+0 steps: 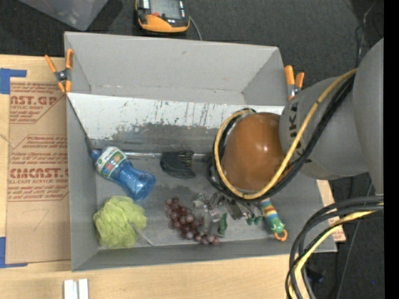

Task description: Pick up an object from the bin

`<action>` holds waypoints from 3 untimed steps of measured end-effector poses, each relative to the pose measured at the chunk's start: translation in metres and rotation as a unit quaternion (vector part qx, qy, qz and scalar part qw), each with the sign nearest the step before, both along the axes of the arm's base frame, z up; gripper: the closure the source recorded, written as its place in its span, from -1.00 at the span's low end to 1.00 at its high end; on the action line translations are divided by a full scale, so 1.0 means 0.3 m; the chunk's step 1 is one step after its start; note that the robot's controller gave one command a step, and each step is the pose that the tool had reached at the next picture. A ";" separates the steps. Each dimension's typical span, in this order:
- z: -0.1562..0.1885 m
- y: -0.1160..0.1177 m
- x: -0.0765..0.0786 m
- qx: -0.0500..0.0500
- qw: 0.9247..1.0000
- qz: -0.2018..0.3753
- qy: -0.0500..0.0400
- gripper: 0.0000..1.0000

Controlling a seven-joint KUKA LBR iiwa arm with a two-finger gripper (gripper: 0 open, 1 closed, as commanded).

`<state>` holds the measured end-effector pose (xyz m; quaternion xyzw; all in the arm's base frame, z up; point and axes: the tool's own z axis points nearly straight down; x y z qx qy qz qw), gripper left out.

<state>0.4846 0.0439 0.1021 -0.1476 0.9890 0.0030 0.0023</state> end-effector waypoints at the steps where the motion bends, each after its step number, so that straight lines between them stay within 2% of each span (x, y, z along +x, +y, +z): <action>1: -0.098 0.123 0.005 0.000 0.997 0.083 -0.004 1.00; 2: -0.042 0.090 -0.005 0.001 0.999 0.045 -0.003 1.00; 3: 0.393 0.160 0.042 0.000 0.996 0.086 -0.004 1.00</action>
Offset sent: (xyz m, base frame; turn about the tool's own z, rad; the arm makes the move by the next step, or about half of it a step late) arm -0.0020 0.0236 -0.0112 -0.0799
